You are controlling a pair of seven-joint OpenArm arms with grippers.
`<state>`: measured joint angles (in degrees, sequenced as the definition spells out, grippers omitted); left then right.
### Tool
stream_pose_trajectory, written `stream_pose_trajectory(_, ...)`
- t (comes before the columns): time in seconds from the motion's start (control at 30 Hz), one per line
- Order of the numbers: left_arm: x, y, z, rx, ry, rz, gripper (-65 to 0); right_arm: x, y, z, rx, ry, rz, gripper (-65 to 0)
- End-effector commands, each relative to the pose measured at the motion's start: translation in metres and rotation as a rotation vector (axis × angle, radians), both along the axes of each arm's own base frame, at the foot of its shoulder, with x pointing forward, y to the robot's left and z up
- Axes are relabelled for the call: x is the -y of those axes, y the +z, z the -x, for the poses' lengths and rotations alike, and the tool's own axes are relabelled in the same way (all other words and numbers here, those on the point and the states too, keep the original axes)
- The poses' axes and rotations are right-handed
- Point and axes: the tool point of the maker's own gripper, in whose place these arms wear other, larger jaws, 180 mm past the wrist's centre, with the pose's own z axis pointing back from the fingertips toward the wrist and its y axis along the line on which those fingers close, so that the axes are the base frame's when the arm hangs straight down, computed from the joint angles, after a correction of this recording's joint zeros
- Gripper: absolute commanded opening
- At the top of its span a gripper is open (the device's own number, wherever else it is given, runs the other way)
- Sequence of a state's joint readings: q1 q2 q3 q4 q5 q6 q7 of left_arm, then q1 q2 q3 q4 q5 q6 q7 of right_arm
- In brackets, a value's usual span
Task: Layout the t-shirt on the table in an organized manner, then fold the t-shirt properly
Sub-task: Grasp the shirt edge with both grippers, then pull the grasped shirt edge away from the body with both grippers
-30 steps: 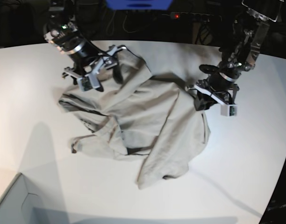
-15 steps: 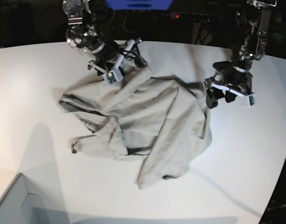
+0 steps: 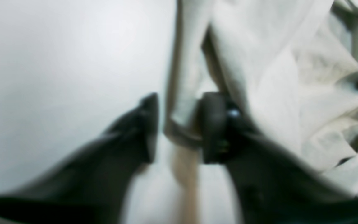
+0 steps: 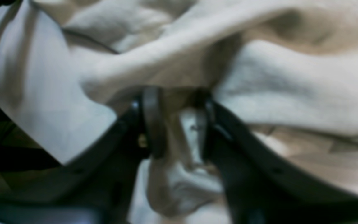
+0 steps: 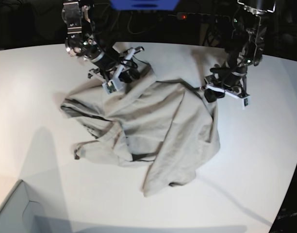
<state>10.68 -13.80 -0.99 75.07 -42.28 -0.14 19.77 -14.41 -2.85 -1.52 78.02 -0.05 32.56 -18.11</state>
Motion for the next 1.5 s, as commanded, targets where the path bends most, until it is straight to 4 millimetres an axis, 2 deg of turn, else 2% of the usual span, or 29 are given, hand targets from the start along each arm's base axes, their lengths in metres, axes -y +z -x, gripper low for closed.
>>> stream_pose_trajectory(0.0, -0.001, 0.009, -0.009, 0.034, 0.003, 0.001, -54.3, -0.002, 0.004, 0.001, 0.008, 0.018, 0.002, -56.5)
stream_pose_trajectory(0.07, 0.0, 0.01, -0.01, 0.035, 0.003, 0.005, -65.0, -0.001, 0.013, -0.004, 0.036, 0.017, 0.003, -63.2)
stream_pose_trajectory(0.1, 0.0, 0.012, -0.011, 0.041, 0.0, 0.006, -65.0, 0.0, 0.019, -0.005, 0.053, 0.016, 0.005, -65.0)
stream_pose_trajectory(0.2, 0.004, 0.025, -0.016, 0.077, -0.006, 0.011, -65.0, 0.002, 0.041, -0.01, 0.117, 0.011, 0.011, -65.0)
stream_pose_trajectory(0.3, 0.008, 0.052, -0.023, 0.149, -0.024, 0.01, -65.0, 0.021, 0.068, -0.018, 0.196, -0.035, 0.034, -65.0)
stream_pose_trajectory(0.43, -0.023, 0.099, -0.033, 0.267, 0.009, -0.045, -65.0, 0.055, 0.099, -0.034, 0.289, -0.116, 0.08, -65.0)
stream_pose_trajectory(0.5, -0.032, 0.115, -0.036, 0.309, 0.027, -0.059, -65.0, 0.07, 0.109, -0.04, 0.319, -0.151, 0.103, -65.0)
stream_pose_trajectory(0.57, -0.038, 0.123, -0.037, 0.325, 0.034, -0.07, -65.0, 0.075, 0.117, -0.04, 0.338, -0.163, 0.114, -65.0)
stream_pose_trajectory(0.67, -0.041, 0.119, -0.034, 0.274, 0.02, -0.068, -65.0, 0.059, 0.112, -0.029, 0.315, -0.126, 0.093, -65.0)
stream_pose_trajectory(0.77, -0.041, 0.11, -0.031, 0.22, 0.005, -0.061, -65.0, 0.024, 0.094, -0.013, 0.255, -0.038, 0.046, -64.4)
stream_pose_trajectory(0.83, -0.041, 0.106, -0.027, 0.208, 0.008, -0.062, -65.0, 0.013, 0.08, -0.005, 0.201, -0.004, 0.042, -58.0)
stream_pose_trajectory(0.9, -0.042, 0.103, -0.026, 0.199, 0.008, -0.061, -65.0, 0.009, 0.074, -0.001, 0.172, 0.005, 0.044, -50.3)
stream_pose_trajectory(1.0, -0.043, 0.099, -0.024, 0.184, 0.009, -0.062, -65.0, -0.001, 0.08, -0.008, 0.185, -0.004, 0.015, -38.5)
stream_pose_trajectory(1.1, -0.053, 0.073, -0.015, 0.115, 0.034, -0.062, -65.0, -0.014, 0.087, -0.016, 0.201, -0.011, -0.02, -30.5)
stream_pose_trajectory(1.2, -0.067, 0.058, -0.007, 0.065, 0.048, -0.082, -65.0, -0.028, 0.094, -0.021, 0.218, 0.006, -0.048, -28.2)
stream_pose_trajectory(1.3, -0.071, 0.049, -0.004, 0.04, 0.055, -0.084, -65.0, -0.057, 0.097, -0.022, 0.222, 0.067, -0.085, -28.1)
stream_pose_trajectory(1.47, -0.071, 0.048, -0.002, 0.032, 0.052, -0.084, -65.0, -0.084, 0.08, -0.016, 0.172, 0.141, -0.108, -27.8)
